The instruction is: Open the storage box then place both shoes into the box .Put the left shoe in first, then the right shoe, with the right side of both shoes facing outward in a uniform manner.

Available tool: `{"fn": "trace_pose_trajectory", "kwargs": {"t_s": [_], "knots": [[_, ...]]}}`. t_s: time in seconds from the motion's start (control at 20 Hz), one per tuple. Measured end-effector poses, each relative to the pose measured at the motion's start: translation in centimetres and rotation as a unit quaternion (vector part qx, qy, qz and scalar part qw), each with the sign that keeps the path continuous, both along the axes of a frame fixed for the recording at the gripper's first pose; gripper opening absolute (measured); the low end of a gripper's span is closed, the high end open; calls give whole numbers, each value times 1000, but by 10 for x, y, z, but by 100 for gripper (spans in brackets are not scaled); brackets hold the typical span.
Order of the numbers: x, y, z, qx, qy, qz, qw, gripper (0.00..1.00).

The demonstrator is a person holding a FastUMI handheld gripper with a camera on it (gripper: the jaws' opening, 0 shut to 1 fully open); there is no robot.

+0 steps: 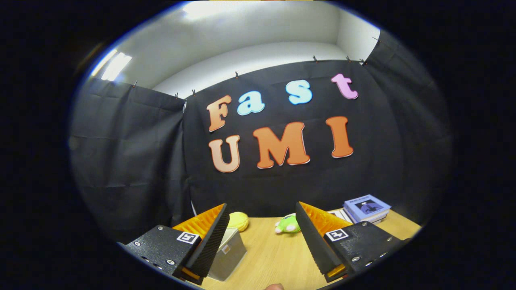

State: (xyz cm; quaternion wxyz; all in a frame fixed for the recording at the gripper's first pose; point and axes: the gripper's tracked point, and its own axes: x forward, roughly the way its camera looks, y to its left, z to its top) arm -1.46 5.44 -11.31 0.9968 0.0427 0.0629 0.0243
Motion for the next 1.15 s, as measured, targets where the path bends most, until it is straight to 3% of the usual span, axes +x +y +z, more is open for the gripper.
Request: {"fn": "trace_pose_trajectory", "kwargs": {"t_s": [0.5, 0.8, 1.15], "knots": [[-44, -57, 55, -89, -111, -51, 989, 98], [-49, -61, 51, -111, -100, -57, 987, 98], [-42, -64, 39, -87, -76, -62, 991, 98]]}}
